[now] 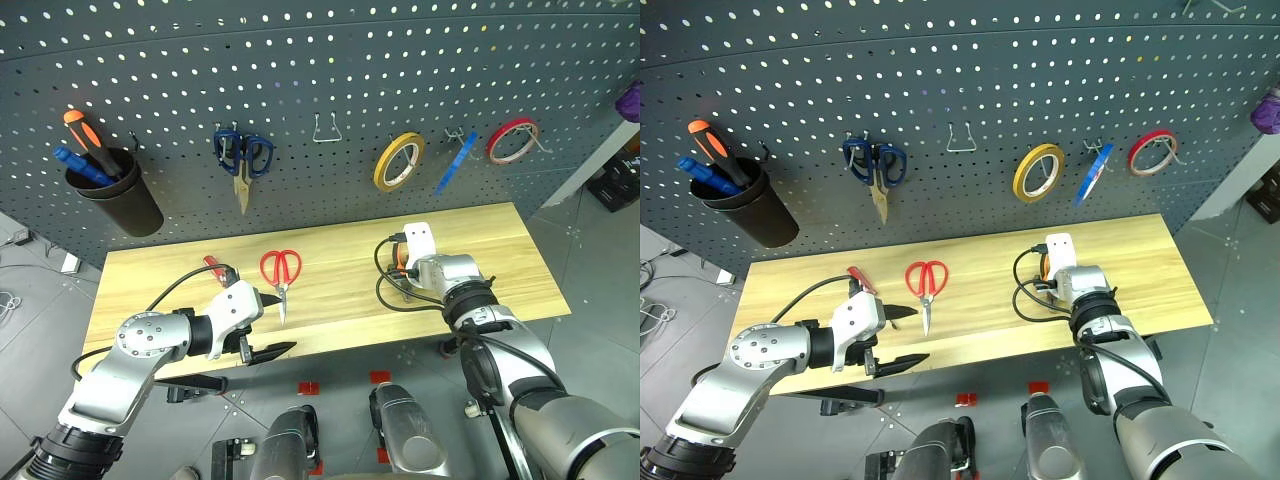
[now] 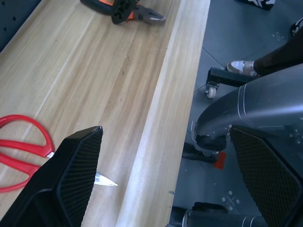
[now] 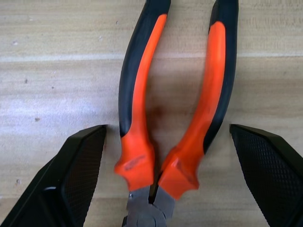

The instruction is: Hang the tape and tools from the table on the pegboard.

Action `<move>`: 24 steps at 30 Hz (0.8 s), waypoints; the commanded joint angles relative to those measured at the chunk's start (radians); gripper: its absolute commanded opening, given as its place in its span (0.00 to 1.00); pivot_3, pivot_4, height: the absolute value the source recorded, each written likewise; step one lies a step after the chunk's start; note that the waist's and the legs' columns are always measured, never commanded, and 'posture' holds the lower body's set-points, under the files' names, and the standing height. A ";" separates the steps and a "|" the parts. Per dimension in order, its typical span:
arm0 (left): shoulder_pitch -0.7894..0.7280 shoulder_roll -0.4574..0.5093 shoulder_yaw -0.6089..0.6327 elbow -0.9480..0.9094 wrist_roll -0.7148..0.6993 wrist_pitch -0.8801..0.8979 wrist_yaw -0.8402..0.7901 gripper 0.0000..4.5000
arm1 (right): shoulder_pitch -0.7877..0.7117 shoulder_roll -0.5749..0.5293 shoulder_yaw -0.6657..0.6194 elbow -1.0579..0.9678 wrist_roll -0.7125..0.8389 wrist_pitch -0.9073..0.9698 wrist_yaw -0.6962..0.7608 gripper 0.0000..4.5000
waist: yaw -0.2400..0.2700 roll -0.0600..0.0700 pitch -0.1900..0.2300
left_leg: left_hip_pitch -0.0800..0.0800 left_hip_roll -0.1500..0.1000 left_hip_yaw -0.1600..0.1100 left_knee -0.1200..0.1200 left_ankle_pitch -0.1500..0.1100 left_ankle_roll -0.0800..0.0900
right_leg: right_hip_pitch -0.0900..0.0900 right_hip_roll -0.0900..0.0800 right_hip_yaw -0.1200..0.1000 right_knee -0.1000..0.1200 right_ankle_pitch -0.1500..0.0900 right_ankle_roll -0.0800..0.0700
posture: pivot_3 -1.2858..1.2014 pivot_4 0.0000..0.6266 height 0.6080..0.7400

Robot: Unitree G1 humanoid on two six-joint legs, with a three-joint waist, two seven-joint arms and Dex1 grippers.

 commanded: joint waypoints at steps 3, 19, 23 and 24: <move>0.001 -0.009 0.018 -0.015 -0.001 -0.021 0.008 1.00 | -0.034 0.005 -0.013 0.080 0.008 -0.042 0.000 0.91 | 0.000 0.000 0.000 | 0.000 0.000 0.000 0.000 0.000 0.000 | 0.000 0.000 0.000 0.000 0.000 0.000 | 0.40 0.43 1.00; 0.090 -0.074 0.208 -0.043 -0.137 -0.003 0.076 1.00 | 0.362 0.068 0.189 -0.854 0.038 0.035 0.156 0.59 | 0.006 0.001 0.004 | -0.002 0.001 -0.001 0.000 0.000 0.000 | -0.002 0.000 0.000 0.000 0.000 0.000 | 0.41 0.47 1.00; 0.094 -0.080 0.289 -0.087 -0.214 0.034 0.090 1.00 | 0.498 0.076 0.294 -1.283 0.035 -0.084 0.180 0.59 | 0.010 0.000 0.011 | -0.002 0.001 -0.001 0.001 0.000 0.000 | -0.003 0.000 0.000 0.000 0.000 0.000 | 0.41 0.48 1.00; 0.096 -0.082 0.310 -0.100 -0.235 0.043 0.096 1.00 | 0.501 0.087 0.308 -1.346 0.030 -0.127 0.173 0.59 | 0.010 0.000 0.013 | -0.002 0.001 -0.001 0.000 0.000 0.000 | -0.004 0.000 0.000 0.001 0.000 0.001 | 0.41 0.49 1.00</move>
